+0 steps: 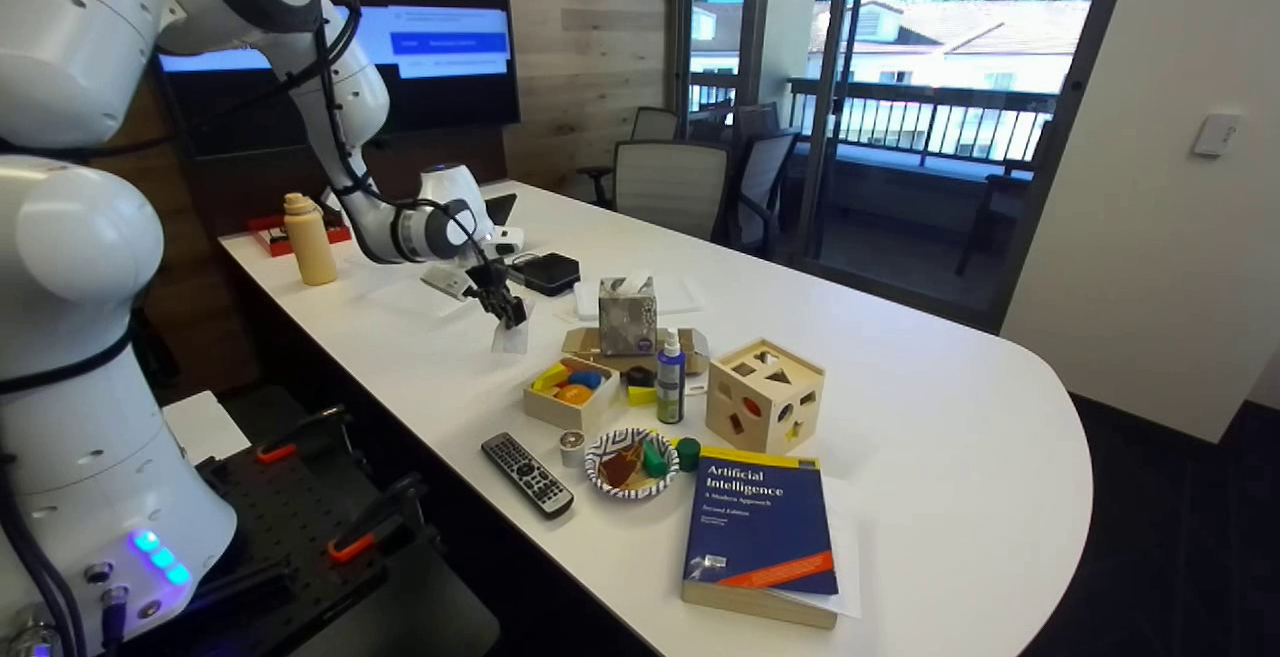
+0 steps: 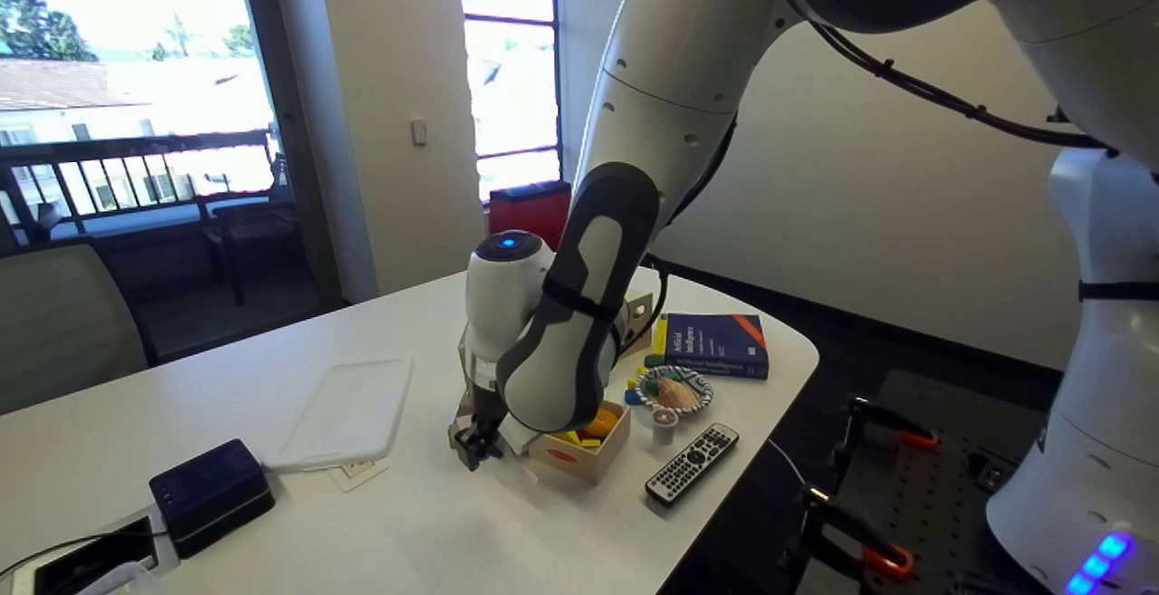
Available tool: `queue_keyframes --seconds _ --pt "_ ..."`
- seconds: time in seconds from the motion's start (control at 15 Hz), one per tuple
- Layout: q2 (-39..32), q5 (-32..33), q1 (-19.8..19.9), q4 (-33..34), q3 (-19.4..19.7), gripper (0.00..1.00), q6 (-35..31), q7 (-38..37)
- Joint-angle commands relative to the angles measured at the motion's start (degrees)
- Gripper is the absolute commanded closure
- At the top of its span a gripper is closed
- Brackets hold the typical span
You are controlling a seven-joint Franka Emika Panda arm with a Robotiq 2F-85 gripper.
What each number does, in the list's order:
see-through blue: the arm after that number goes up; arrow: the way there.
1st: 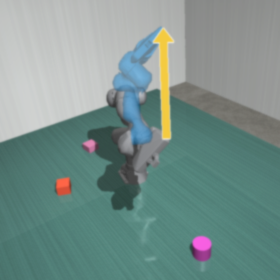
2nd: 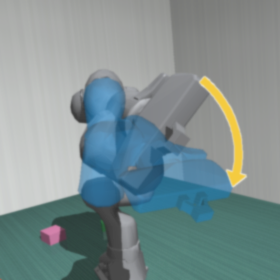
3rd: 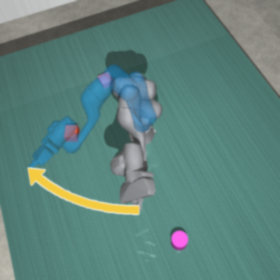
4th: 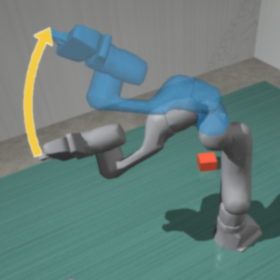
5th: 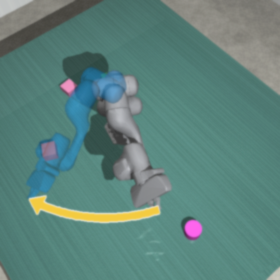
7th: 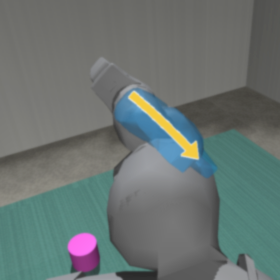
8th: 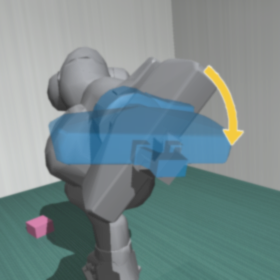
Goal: Use the paper towel to wipe the remote
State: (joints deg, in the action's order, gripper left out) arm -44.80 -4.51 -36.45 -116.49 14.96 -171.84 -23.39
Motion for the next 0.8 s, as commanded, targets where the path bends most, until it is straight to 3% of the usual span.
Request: queue_keyframes --seconds 0.0,0.47,0.53,0.6,0.73 --pt "-3.82 3.57 1.86 9.19 -1.24 0.98 4.64 2.92" --pt "-9.58 7.71 4.32 17.11 -2.17 0.98 10.47 3.25" --pt "-9.94 7.95 5.09 17.53 -2.97 0.87 11.25 3.68" --pt "-10.43 8.21 5.35 18.0 -3.14 0.64 11.78 3.55" --pt "-10.64 8.26 6.54 18.44 -4.55 0.6 12.33 4.01"
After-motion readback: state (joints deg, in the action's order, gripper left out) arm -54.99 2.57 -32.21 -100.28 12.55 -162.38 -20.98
